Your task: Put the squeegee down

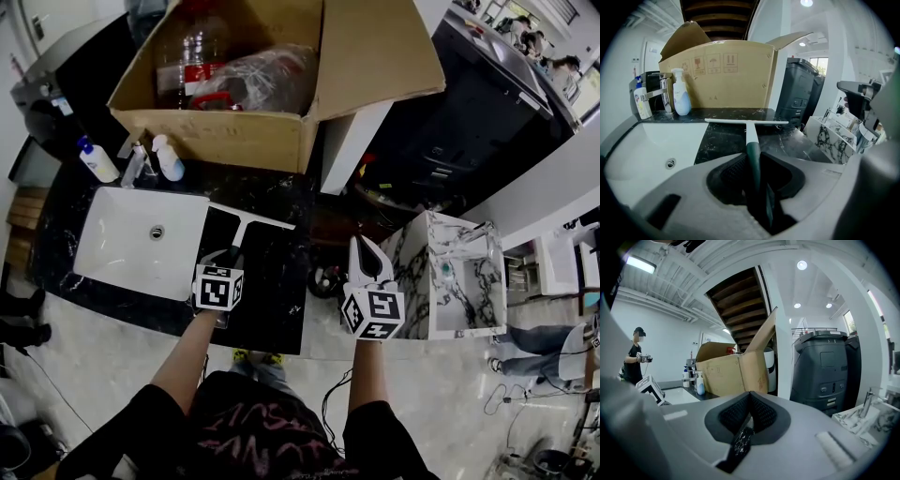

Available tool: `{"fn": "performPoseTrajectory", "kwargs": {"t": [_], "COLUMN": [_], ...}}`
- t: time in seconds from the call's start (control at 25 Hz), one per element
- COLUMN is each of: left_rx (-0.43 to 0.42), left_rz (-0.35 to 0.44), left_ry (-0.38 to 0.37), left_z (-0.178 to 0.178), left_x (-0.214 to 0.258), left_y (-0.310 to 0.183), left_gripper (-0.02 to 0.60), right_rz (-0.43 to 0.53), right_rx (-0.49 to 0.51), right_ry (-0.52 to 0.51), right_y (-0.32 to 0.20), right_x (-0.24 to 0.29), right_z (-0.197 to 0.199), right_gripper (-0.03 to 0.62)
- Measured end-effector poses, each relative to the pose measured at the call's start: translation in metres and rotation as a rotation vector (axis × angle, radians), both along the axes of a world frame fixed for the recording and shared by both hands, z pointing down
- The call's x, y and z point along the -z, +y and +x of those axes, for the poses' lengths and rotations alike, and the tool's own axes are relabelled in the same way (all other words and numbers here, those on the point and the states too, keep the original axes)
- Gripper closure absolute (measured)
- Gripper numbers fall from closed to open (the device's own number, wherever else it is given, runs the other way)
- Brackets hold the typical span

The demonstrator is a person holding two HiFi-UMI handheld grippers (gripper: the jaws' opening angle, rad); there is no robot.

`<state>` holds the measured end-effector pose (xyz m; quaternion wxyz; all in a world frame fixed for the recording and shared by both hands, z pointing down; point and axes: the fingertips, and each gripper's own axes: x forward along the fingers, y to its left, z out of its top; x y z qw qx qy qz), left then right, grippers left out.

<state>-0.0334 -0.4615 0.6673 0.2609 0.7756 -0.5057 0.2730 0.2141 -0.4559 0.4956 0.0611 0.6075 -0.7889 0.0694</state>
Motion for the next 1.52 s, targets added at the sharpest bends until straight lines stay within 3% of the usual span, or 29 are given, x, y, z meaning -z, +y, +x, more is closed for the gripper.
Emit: {"fn": "performPoseTrajectory", "kwargs": {"t": [0.52, 1.04, 1.52], "left_rx": [-0.018, -0.027, -0.004], "left_rz": [-0.011, 0.059, 0.212], "left_ry": [-0.003, 0.025, 0.032], "left_z": [0.003, -0.001, -0.017], "left_x": [0.001, 0.028, 0.086], "left_y": [0.002, 0.010, 0.013], "left_gripper": [0.452, 0.414, 0.501], "right_rz": [0.002, 0.022, 0.042], "right_rx": [-0.014, -0.005, 0.009], "right_ry": [0.003, -0.004, -0.010], "right_y": [0.007, 0.015, 0.030], "right_x": [0.002, 0.013, 0.025], "right_z": [0.006, -0.001, -0.014], "right_gripper": [0.591, 0.591, 0.591]}}
